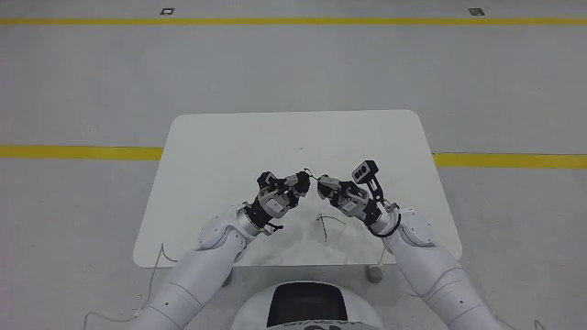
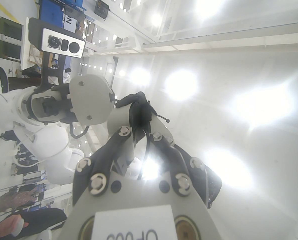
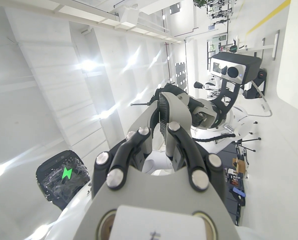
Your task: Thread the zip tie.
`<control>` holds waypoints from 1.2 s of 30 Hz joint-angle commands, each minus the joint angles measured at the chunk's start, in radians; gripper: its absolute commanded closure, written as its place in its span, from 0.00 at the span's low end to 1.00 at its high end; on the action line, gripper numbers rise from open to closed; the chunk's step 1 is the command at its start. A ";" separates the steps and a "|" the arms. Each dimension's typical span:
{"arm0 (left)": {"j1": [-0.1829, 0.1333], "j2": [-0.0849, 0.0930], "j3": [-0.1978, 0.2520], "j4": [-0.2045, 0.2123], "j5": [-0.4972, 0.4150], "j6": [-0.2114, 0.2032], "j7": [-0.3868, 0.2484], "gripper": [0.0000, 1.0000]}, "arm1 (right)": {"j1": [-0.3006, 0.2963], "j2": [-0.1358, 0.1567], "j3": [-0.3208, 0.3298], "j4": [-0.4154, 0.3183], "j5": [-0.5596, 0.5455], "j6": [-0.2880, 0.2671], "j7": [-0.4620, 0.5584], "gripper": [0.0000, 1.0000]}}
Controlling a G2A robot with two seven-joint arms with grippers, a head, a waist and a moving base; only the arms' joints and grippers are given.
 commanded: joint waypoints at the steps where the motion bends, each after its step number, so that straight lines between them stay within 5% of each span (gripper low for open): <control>1: 0.000 0.000 0.000 0.000 0.000 0.000 0.000 1.00 | 0.000 0.000 0.000 0.001 -0.002 0.001 -0.001 1.00; 36: 0.000 0.000 0.000 0.000 0.000 0.000 0.000 1.00 | 0.019 -0.009 -0.011 0.031 -0.048 0.029 -0.024 1.00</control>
